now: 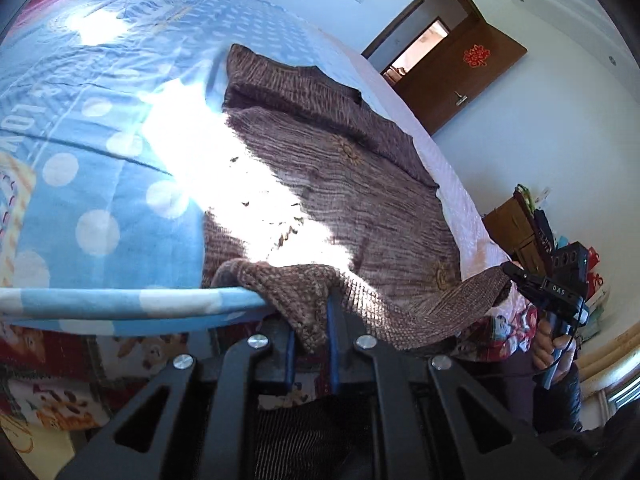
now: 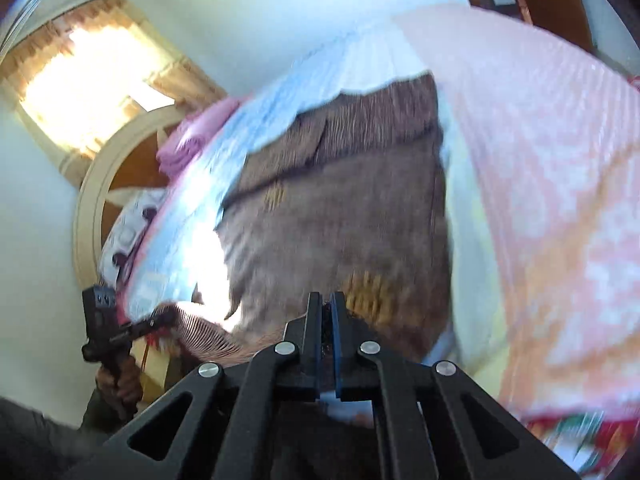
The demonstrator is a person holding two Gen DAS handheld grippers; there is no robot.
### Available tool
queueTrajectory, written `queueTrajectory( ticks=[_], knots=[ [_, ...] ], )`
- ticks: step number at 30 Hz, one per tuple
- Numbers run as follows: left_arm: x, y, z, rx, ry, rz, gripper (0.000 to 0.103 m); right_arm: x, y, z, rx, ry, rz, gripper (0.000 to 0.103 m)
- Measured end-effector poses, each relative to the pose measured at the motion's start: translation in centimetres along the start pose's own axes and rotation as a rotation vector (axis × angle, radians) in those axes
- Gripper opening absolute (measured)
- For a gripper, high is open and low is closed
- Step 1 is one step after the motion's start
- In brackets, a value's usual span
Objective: Fold small clothes
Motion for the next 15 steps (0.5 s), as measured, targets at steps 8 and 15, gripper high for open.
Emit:
queueTrajectory(
  ticks=[8, 15],
  knots=[
    [-0.1, -1.3, 1.0, 0.054, 0.038, -0.085, 0.013, 1.0, 0.9, 0.7, -0.008, -0.031, 0.002, 0.003],
    [-1.9, -5.7, 4.1, 0.215, 0.022, -0.237, 0.010, 0.2, -0.6, 1.1, -0.021, -0.042, 0.004, 0.003]
  ],
)
Point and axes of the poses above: each gripper's, at about its wrist camera, not at the fingertips, and x roughly the way its jaws point, z to its right, y to its top, the point moved 1 cm from there along x, roughly the way its jaws point, and after that the axes turned 3 degrees about -y, right-handed, at the moved point
